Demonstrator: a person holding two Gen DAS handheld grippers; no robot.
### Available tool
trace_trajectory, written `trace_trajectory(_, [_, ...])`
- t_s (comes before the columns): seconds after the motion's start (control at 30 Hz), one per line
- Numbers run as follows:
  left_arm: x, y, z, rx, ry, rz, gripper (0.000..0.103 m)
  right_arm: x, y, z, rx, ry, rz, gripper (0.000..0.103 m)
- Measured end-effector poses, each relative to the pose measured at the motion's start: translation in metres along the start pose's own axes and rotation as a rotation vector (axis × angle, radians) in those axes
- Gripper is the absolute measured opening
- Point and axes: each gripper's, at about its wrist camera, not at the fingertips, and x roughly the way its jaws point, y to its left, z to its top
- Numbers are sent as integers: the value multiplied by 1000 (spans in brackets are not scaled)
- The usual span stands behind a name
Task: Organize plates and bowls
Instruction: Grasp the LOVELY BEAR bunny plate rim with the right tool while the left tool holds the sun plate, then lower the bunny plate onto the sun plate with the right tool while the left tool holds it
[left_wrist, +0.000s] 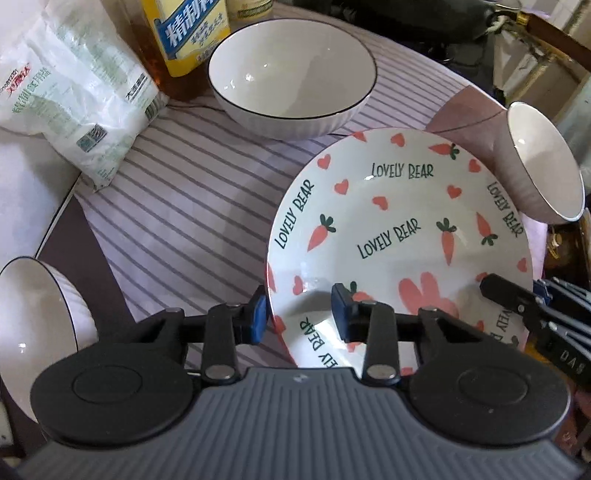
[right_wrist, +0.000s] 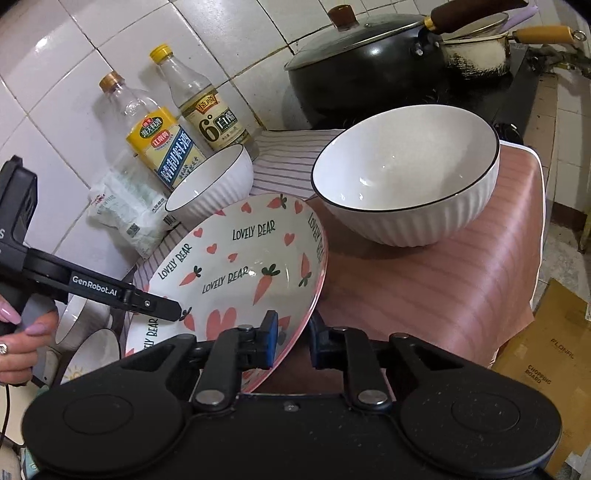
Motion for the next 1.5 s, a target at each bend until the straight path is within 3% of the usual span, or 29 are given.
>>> trace_trajectory(0.17, [1, 0, 2, -40, 16, -1, 33, 1, 2, 6, -8, 19, -24, 20])
trace_trajectory(0.27, [2, 3, 2, -79, 77, -15, 32, -1, 12, 9, -87, 12, -72, 21])
trace_trajectory(0.53, [-15, 2, -17, -116, 90, -69, 33, -13, 10, 24, -117, 78, -37, 20])
trace_trajectory(0.9, [-75, 5, -46, -200, 62, -83, 33, -49, 35, 39, -214, 61, 54, 20])
trace_trajectory(1.23, [-128, 31, -103, -320, 5, -83, 33, -71, 77, 44, -308, 79, 159, 19])
trace_trajectory(1.5, [-134, 60, -168, -493, 19, -86, 32, -57, 111, 29, -378, 161, 256, 18])
